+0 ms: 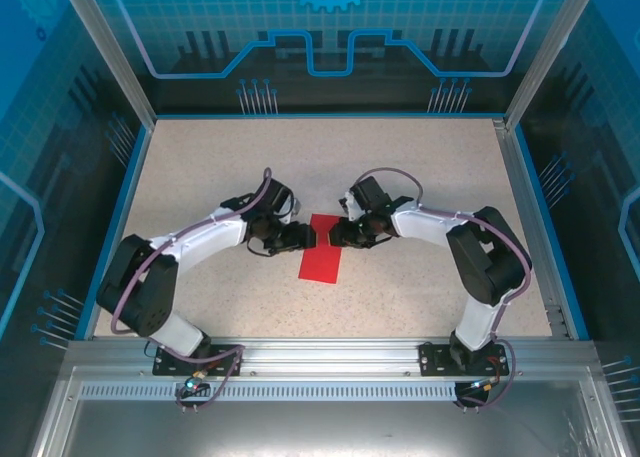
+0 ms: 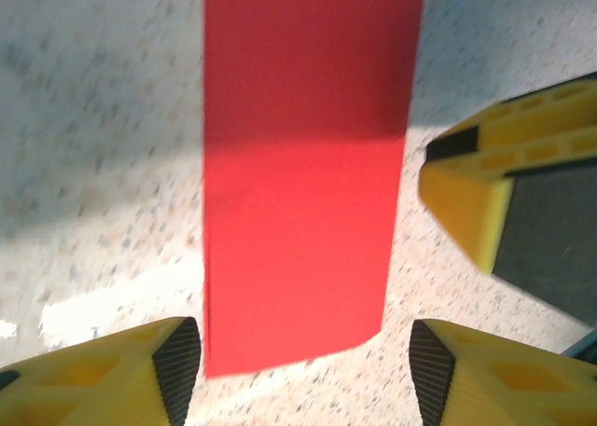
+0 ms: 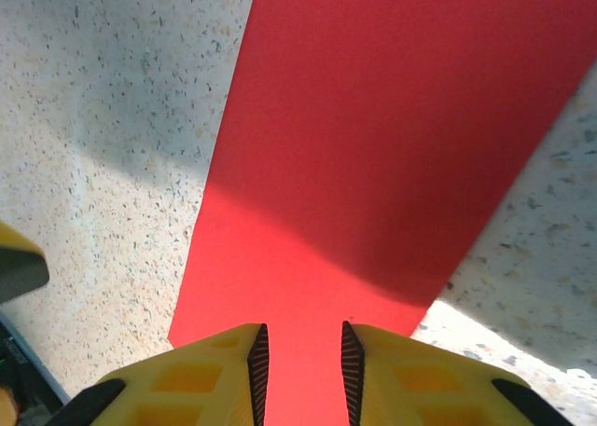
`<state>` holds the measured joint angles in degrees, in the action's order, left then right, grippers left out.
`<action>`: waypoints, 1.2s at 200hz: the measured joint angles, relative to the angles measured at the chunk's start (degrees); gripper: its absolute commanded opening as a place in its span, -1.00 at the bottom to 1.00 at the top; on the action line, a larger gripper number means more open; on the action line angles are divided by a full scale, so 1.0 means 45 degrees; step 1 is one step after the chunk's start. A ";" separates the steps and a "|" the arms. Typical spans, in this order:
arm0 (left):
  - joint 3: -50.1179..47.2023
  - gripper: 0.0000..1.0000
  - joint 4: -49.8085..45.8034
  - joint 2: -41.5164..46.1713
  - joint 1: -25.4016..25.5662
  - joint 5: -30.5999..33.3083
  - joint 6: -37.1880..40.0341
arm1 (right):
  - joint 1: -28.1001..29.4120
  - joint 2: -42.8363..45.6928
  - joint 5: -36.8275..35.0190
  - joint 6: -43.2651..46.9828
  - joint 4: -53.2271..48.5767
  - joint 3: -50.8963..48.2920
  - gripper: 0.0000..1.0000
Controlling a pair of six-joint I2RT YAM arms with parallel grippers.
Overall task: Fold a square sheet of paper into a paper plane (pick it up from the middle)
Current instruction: Fold the triangle a second time at the center of the table.
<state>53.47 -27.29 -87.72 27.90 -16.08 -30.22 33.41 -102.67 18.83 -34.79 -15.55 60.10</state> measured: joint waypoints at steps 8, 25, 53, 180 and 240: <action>-0.0573 0.33 0.0039 0.0355 0.0000 0.0000 -0.0316 | 0.0141 -0.0053 -0.0189 0.0015 -0.0107 0.0049 -0.38; -0.1588 0.33 0.0029 0.1010 0.0000 -0.0005 -0.0937 | 0.0393 -0.0102 -0.0525 0.0010 -0.0316 0.0053 -0.38; -0.2769 0.32 0.0374 0.2045 0.0029 -0.0005 -0.1938 | 0.0845 -0.0097 -0.0967 -0.0049 -0.0398 0.0000 -0.37; -0.3837 0.31 0.2098 0.2380 0.0087 -0.0389 -0.2973 | 0.2195 0.0418 -0.2637 -0.0758 -0.1399 -0.0471 -0.34; -0.3376 0.33 0.1899 0.2195 -0.0068 -0.0389 -0.2827 | 0.2433 0.0452 -0.3007 -0.1132 -0.1253 -0.0641 -0.20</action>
<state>38.28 -18.74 -77.84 27.59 -17.82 -42.94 44.36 -100.64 5.30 -39.88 -21.19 57.21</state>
